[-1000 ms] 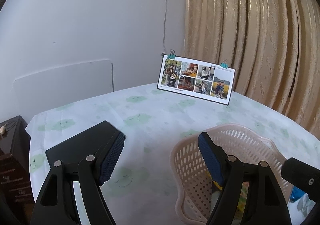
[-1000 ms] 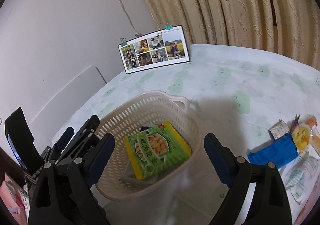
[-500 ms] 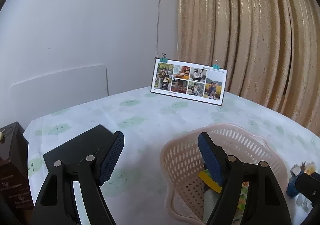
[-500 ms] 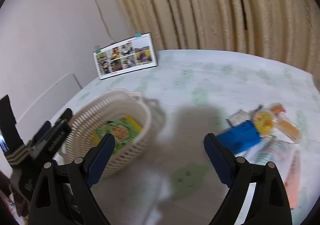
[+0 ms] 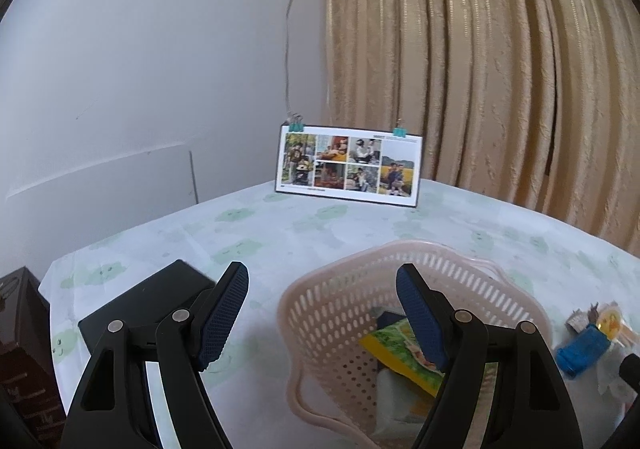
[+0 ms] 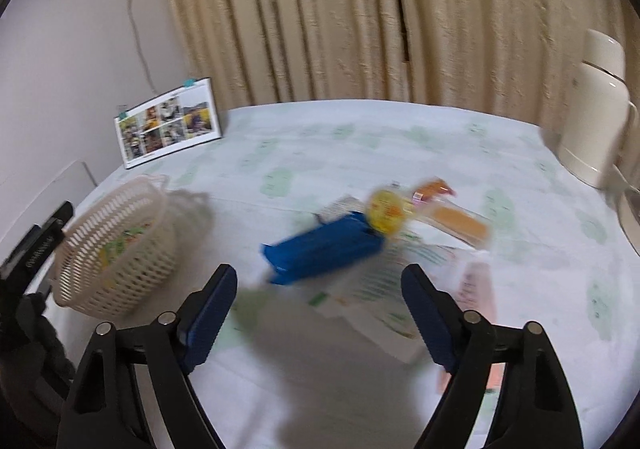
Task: Organize snacks
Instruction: 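Grasp the orange strip snack with the right gripper while the left grasps the blue biscuit pack, then carry the blue biscuit pack into the basket and open the left gripper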
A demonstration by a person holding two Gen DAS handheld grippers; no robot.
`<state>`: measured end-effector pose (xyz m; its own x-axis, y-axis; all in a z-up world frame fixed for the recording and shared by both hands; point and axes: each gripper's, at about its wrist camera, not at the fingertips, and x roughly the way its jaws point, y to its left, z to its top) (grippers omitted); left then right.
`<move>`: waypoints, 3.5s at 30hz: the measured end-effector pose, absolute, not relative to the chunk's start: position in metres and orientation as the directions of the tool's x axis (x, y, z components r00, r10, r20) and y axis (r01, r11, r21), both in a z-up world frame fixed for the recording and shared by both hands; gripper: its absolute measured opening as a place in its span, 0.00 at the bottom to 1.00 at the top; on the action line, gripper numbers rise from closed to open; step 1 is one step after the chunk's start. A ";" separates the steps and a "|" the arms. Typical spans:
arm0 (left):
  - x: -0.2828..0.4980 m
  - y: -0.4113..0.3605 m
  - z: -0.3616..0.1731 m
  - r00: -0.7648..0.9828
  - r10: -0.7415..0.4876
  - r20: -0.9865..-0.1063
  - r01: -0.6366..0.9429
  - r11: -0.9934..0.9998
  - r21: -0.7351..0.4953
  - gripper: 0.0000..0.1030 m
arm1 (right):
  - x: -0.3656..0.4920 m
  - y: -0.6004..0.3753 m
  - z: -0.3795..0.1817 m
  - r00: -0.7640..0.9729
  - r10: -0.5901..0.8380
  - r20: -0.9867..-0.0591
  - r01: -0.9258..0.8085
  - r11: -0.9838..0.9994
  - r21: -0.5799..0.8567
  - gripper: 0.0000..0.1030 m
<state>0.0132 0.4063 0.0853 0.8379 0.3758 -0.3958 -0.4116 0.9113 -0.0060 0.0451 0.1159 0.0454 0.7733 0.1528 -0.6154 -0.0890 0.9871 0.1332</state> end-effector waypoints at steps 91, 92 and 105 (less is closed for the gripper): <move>0.078 0.207 0.068 0.741 -0.240 -0.627 0.329 0.944 0.027 0.48 | 0.055 0.001 0.016 0.673 0.027 -0.739 0.076 0.991 0.106 0.28; 0.077 0.211 0.071 0.752 -0.231 -0.618 0.312 0.950 0.026 0.48 | 0.054 0.001 0.016 0.675 0.024 -0.738 0.080 0.991 0.106 0.28; 0.066 0.258 0.089 0.818 -0.141 -0.557 0.175 0.985 0.007 0.48 | 0.050 -0.008 0.020 0.695 0.006 -0.719 0.116 0.986 0.120 0.28</move>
